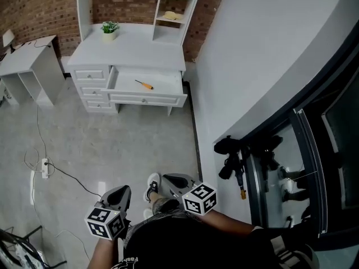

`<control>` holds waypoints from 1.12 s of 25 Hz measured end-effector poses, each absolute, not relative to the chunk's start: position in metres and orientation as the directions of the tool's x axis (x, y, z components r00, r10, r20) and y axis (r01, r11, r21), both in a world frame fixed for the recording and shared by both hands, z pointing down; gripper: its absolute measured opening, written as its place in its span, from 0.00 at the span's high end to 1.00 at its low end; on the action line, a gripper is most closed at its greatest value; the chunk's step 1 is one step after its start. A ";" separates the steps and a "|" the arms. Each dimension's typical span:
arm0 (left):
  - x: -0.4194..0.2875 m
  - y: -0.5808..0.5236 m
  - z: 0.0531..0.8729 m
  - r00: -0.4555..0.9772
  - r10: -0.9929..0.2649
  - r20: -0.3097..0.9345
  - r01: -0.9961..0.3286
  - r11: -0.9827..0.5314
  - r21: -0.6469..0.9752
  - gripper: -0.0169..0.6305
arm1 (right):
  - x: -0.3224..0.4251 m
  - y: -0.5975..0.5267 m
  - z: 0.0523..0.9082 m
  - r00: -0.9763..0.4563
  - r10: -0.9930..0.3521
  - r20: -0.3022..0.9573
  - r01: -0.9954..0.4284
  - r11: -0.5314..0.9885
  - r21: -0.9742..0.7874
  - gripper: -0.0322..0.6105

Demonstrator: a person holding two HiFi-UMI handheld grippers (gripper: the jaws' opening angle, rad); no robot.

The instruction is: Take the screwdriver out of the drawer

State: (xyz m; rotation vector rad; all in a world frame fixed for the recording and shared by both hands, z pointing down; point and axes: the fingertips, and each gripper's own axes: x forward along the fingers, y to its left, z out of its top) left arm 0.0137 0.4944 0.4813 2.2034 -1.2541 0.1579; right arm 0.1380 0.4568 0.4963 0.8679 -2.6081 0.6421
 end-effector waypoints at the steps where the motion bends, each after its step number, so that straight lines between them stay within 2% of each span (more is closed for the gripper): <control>1: 0.011 0.490 0.483 0.546 -0.745 0.384 -0.819 -0.377 0.433 0.95 | 0.136 0.452 0.497 -0.768 -0.480 0.424 -0.622 0.717 -0.314 0.95; 17: 0.017 0.356 0.475 0.591 -0.704 0.392 -0.796 -0.434 0.421 0.95 | 0.139 0.322 0.506 -0.737 -0.537 0.411 -0.673 0.641 -0.370 0.95; 28: 0.003 0.251 0.454 0.570 -0.716 0.404 -0.817 -0.441 0.371 0.95 | 0.110 0.214 0.486 -0.766 -0.519 0.379 -0.637 0.689 -0.344 0.95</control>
